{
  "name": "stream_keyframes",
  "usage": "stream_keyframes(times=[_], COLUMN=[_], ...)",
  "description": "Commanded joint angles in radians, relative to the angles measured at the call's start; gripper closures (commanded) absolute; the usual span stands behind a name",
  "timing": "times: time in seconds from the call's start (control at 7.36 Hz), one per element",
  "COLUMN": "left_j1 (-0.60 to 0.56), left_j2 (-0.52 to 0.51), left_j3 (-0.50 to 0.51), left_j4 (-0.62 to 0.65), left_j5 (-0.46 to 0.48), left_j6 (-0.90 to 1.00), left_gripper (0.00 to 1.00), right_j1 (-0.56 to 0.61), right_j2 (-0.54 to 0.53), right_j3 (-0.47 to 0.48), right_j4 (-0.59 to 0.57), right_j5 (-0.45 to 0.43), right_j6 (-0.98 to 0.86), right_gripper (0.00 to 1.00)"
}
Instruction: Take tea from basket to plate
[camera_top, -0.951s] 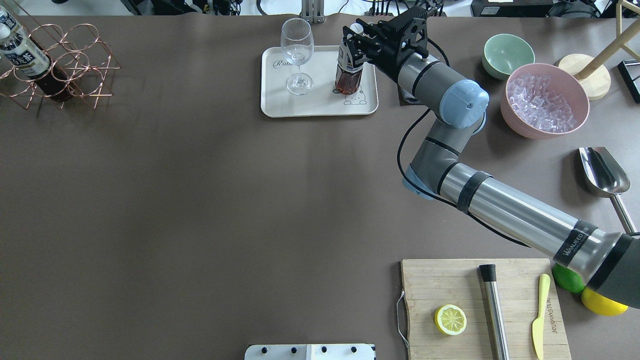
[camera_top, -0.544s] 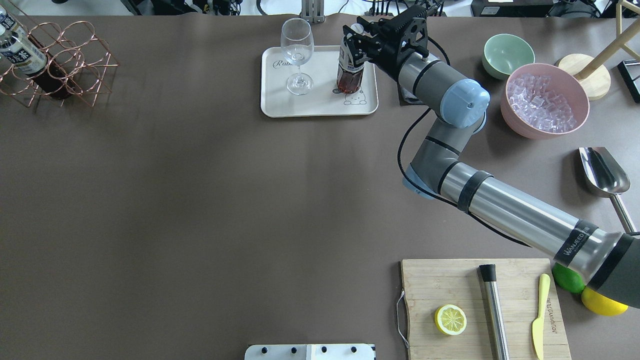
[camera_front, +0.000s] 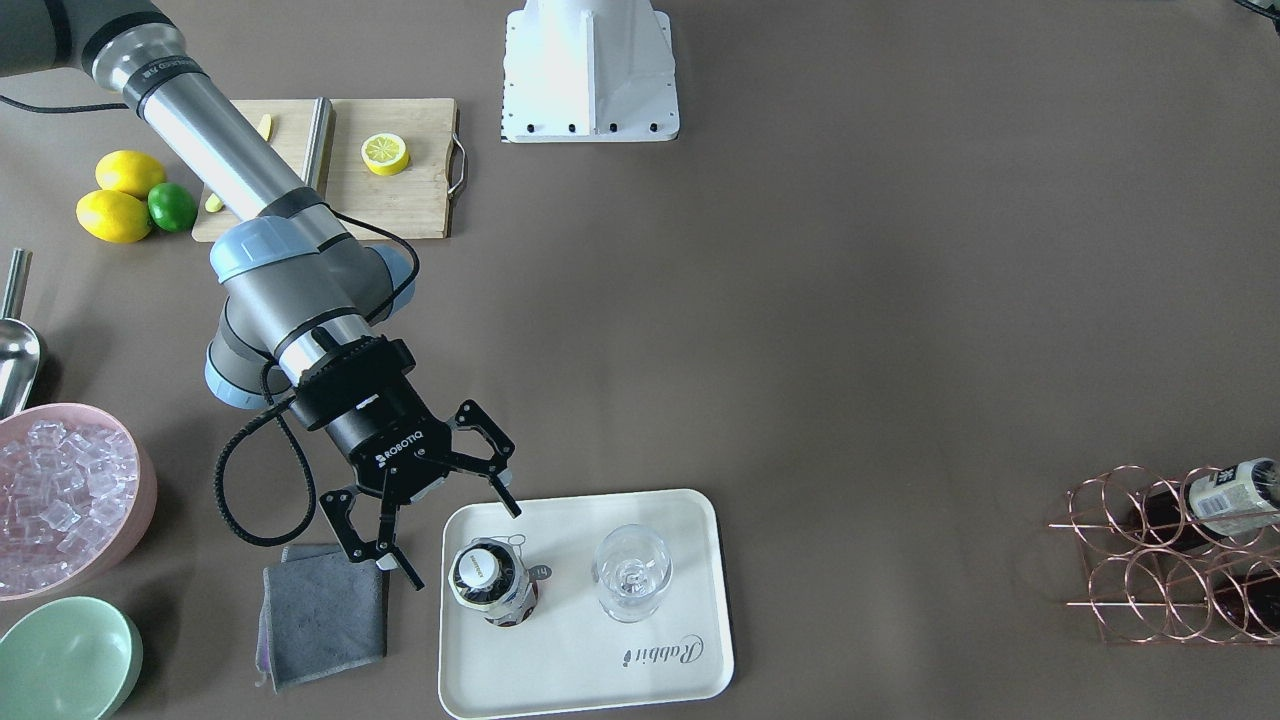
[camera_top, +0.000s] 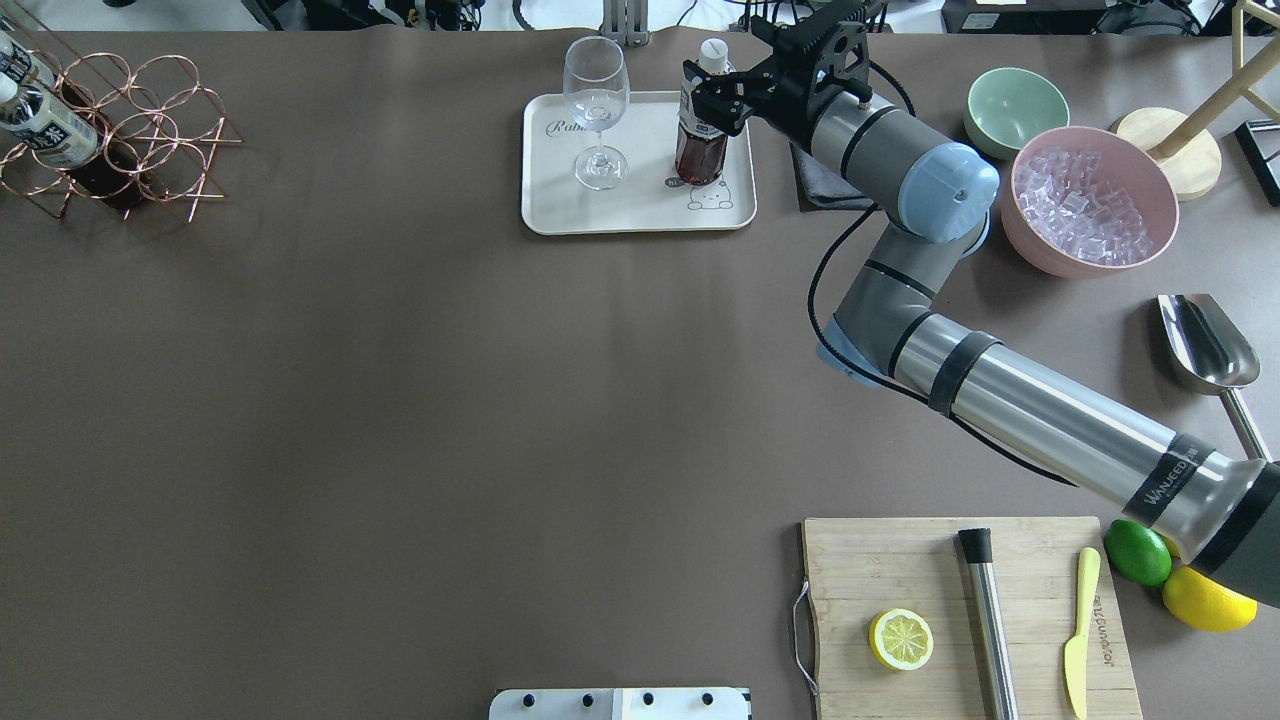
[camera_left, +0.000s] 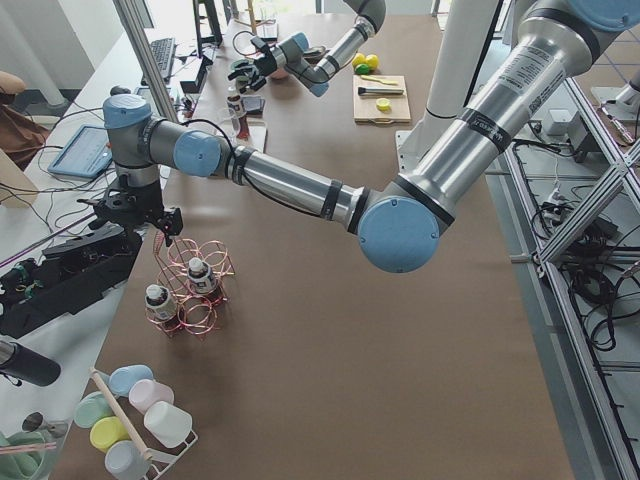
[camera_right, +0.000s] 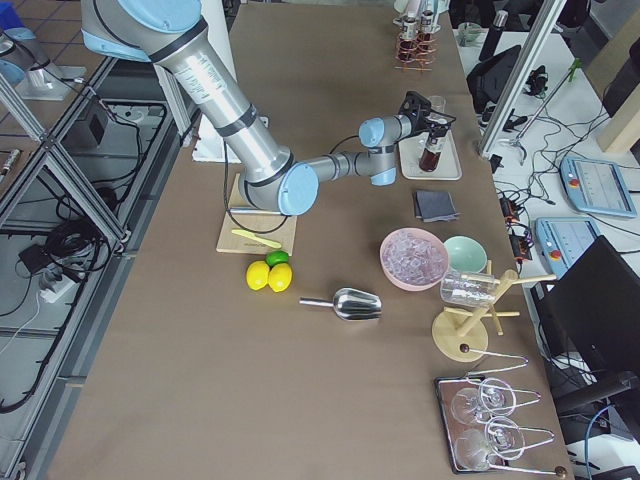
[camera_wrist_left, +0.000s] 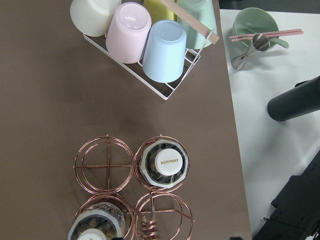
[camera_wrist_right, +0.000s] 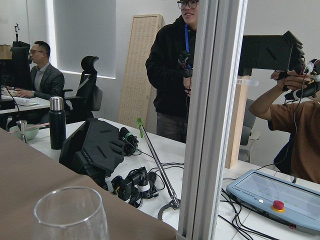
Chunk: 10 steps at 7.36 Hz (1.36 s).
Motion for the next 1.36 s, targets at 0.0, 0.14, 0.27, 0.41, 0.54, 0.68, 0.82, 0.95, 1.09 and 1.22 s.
stream_keyframes(times=[0.0, 0.14, 0.27, 0.41, 0.54, 0.68, 0.82, 0.95, 1.09, 1.22], left_j1=[-0.026, -0.026, -0.027, -0.026, -0.026, -0.023, -0.021, -0.019, -0.019, -0.016], left_j2=[0.124, 0.216, 0.275, 0.338, 0.384, 0.431, 0.442, 0.525, 0.612, 0.681], left_j3=[-0.2, -0.319, -0.397, -0.448, -0.473, -0.476, -0.475, -0.475, -0.475, -0.469], left_j4=[0.029, 0.043, 0.092, 0.122, 0.121, 0.114, 0.112, 0.06, -0.05, -0.148], left_j5=[-0.028, -0.084, -0.095, -0.121, -0.156, -0.16, -0.16, -0.161, -0.161, -0.161], left_j6=[0.06, 0.159, 0.277, 0.409, 0.497, 0.536, 0.583, 0.777, 0.956, 1.09], left_gripper=[0.02, 0.02, 0.02, 0.02, 0.02, 0.02, 0.02, 0.02, 0.02, 0.02], right_j1=[0.081, 0.112, 0.131, 0.158, 0.202, 0.253, 0.261, 0.261, 0.26, 0.26], right_j2=[-0.043, -0.05, -0.052, -0.074, -0.103, -0.137, -0.183, -0.259, -0.368, -0.472], right_j3=[0.136, 0.145, 0.152, 0.196, 0.285, 0.342, 0.399, 0.515, 0.694, 0.821], right_j4=[-0.083, -0.146, -0.184, -0.277, -0.448, -0.585, -0.661, -0.812, -0.994, -1.112], right_j5=[0.148, 0.223, 0.315, 0.394, 0.472, 0.59, 0.632, 0.704, 0.71, 0.774], right_j6=[-0.003, 0.002, 0.003, 0.003, -0.003, -0.009, -0.009, 0.003, 0.006, 0.043], right_gripper=[0.0, 0.0, 0.0, 0.0, 0.0, 0.0, 0.0, 0.0, 0.0, 0.0])
